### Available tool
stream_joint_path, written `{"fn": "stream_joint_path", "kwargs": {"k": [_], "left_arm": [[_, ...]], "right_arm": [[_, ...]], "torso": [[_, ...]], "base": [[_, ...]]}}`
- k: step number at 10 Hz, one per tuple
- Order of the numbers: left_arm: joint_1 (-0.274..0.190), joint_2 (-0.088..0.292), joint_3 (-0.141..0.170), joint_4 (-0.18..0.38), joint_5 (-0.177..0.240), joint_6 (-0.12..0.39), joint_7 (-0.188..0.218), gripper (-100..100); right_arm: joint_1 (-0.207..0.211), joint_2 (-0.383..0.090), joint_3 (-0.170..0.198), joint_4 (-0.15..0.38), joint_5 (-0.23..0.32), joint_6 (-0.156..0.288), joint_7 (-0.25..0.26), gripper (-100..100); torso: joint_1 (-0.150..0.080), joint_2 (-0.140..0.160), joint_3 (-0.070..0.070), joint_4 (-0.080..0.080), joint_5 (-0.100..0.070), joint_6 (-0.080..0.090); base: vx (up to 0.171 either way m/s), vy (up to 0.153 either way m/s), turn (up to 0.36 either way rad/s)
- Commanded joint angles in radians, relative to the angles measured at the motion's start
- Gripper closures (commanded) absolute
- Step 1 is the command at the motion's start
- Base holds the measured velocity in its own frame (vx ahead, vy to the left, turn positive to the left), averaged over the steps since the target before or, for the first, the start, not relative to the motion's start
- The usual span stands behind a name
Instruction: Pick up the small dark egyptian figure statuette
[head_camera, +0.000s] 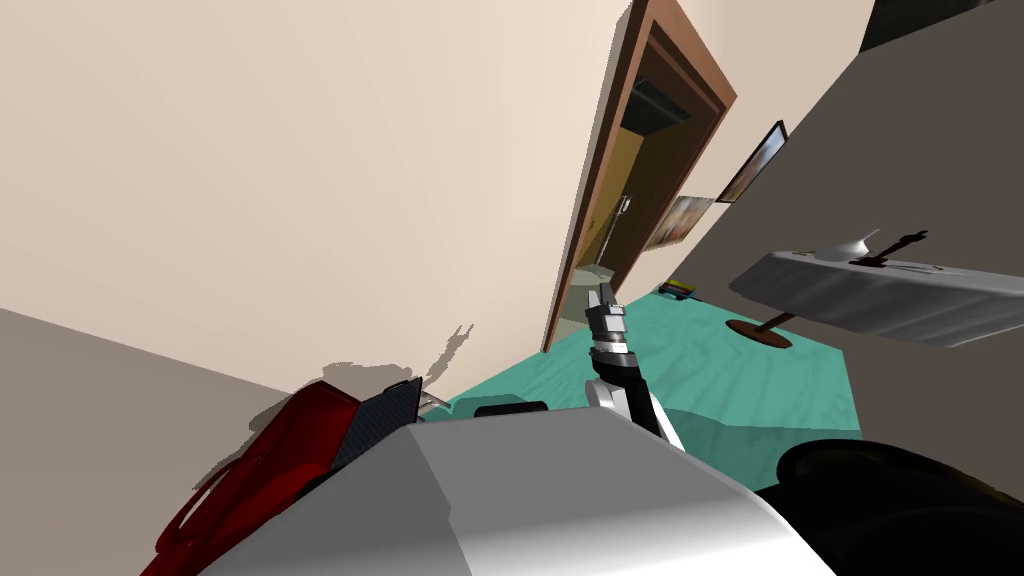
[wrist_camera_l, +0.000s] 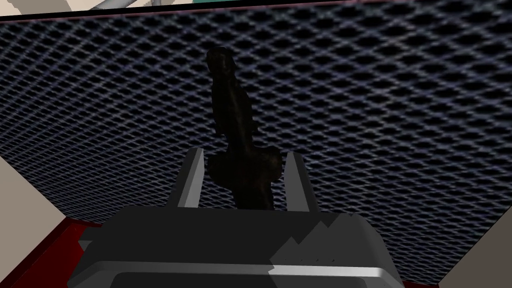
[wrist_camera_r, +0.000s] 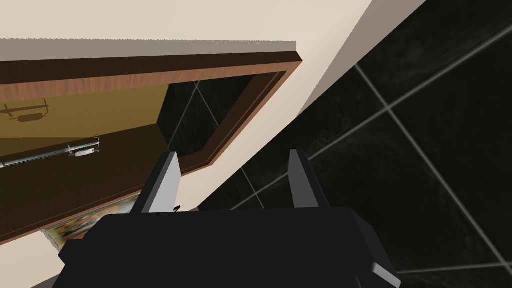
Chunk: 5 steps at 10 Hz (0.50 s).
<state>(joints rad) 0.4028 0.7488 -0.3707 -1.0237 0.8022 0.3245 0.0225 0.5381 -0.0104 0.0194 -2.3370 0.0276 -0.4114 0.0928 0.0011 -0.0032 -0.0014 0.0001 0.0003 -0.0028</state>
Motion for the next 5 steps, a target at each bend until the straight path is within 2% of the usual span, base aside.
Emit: {"fn": "stream_joint_path", "kwargs": {"k": [1, 3, 4, 5], "left_arm": [[0.0, 0.0, 0.0, 0.0, 0.0, 0.0, 0.0, 100], [0.0, 0.0, 0.0, 0.0, 0.0, 0.0, 0.0, 100], [0.0, 0.0, 0.0, 0.0, 0.0, 0.0, 0.0, 0], [0.013, 0.027, -0.002, -0.028, 0.016, 0.006, 0.004, 100]], "right_arm": [[0.0, 0.0, 0.0, 0.0, 0.0, 0.0, 0.0, 0], [0.0, 0.0, 0.0, 0.0, 0.0, 0.0, 0.0, 0], [0.0, 0.0, 0.0, 0.0, 0.0, 0.0, 0.0, 0], [0.0, 0.0, 0.0, 0.0, 0.0, 0.0, 0.0, 0]], "torso": [[0.0, 0.0, 0.0, 0.0, 0.0, 0.0], [0.0, 0.0, 0.0, 0.0, 0.0, 0.0], [0.0, 0.0, 0.0, 0.0, 0.0, 0.0], [0.0, 0.0, 0.0, 0.0, 0.0, 0.0]], "base": [[0.0, 0.0, 0.0], [0.0, 0.0, 0.0], [0.0, 0.0, 0.0], [0.0, -0.032, 0.024]]}}
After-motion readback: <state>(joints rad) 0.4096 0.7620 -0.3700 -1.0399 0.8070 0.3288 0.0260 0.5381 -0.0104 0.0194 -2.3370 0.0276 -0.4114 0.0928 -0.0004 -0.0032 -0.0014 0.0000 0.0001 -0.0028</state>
